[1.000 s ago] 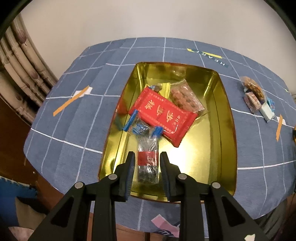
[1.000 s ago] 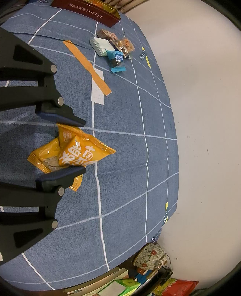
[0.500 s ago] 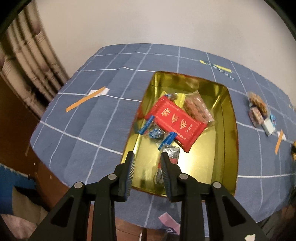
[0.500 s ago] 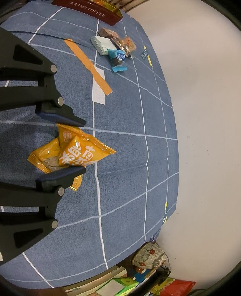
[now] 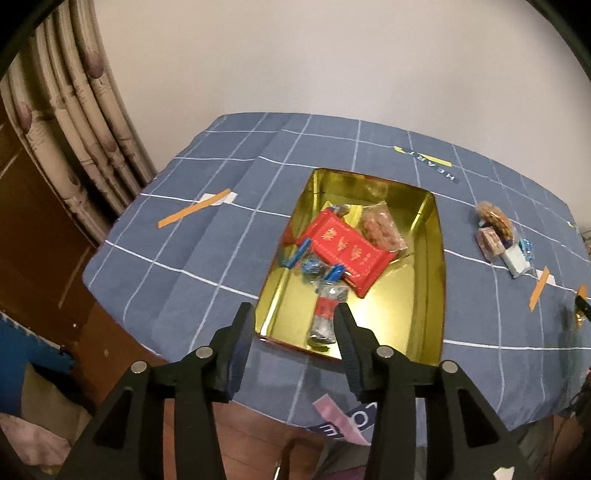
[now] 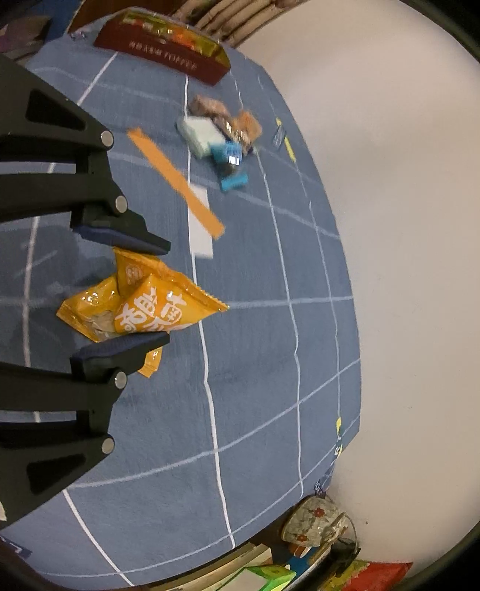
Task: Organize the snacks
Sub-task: 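Lower the orange snack bag into the gold tin and open the right gripper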
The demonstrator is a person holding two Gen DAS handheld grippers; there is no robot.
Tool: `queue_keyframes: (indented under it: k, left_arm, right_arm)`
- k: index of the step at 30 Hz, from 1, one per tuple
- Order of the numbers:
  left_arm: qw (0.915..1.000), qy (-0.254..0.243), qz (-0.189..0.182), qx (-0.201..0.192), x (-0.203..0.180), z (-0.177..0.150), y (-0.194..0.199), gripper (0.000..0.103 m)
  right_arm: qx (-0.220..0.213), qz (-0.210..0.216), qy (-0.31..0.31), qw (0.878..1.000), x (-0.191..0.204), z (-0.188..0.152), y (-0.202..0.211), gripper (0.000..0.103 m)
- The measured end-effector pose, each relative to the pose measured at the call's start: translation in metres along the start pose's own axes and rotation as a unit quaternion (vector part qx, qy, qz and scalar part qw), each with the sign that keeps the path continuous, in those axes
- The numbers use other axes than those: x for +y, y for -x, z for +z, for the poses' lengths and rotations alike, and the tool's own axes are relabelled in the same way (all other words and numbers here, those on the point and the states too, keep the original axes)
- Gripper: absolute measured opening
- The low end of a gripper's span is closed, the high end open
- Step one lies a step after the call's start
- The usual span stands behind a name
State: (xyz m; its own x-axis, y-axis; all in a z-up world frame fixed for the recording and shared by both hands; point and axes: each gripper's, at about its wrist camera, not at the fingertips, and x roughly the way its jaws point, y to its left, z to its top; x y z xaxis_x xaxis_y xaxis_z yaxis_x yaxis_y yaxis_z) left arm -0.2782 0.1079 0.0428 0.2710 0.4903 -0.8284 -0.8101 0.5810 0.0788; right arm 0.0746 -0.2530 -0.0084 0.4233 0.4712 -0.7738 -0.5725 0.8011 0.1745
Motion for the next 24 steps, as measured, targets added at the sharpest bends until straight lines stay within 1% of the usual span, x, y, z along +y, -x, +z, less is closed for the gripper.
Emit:
queue_keyframes:
  k: [3,6,11,13,14,17,21,24]
  left_arm:
    - [0.9999,0.010,0.009,-0.004,0.007,0.000,-0.002,0.042]
    - [0.9997,0.020,0.014,-0.003,0.015,0.000,-0.005,0.043]
    - [0.9990,0.037,0.025,0.000,0.026,-0.002,-0.013,0.045]
    - [0.9988,0.040,0.028,-0.001,0.028,-0.002,-0.014,0.049]
    - [0.9988,0.038,0.031,-0.002,0.027,-0.002,-0.015,0.053]
    - [0.9982,0.030,0.049,-0.016,0.025,-0.002,-0.012,0.059]
    - [0.9974,0.020,0.061,-0.032,0.023,-0.001,-0.007,0.071]
    - [0.9972,0.015,0.062,-0.040,0.022,-0.001,-0.003,0.073]
  right_arm:
    - [-0.005,0.026,0.009,1.000,0.023,0.002,0.009,0.043]
    - [-0.006,0.050,0.033,0.998,0.055,0.006,0.015,0.043]
    - [-0.009,0.110,0.078,0.991,0.123,0.018,0.023,0.043]
    - [-0.008,0.136,0.101,0.985,0.156,0.023,0.023,0.043]
    - [-0.007,0.147,0.111,0.983,0.171,0.025,0.023,0.043]
    - [-0.001,0.186,0.142,0.972,0.222,0.032,0.019,0.043]
    - [0.016,0.223,0.168,0.960,0.279,0.038,0.005,0.043]
    - [0.036,0.244,0.185,0.951,0.319,0.041,-0.014,0.043]
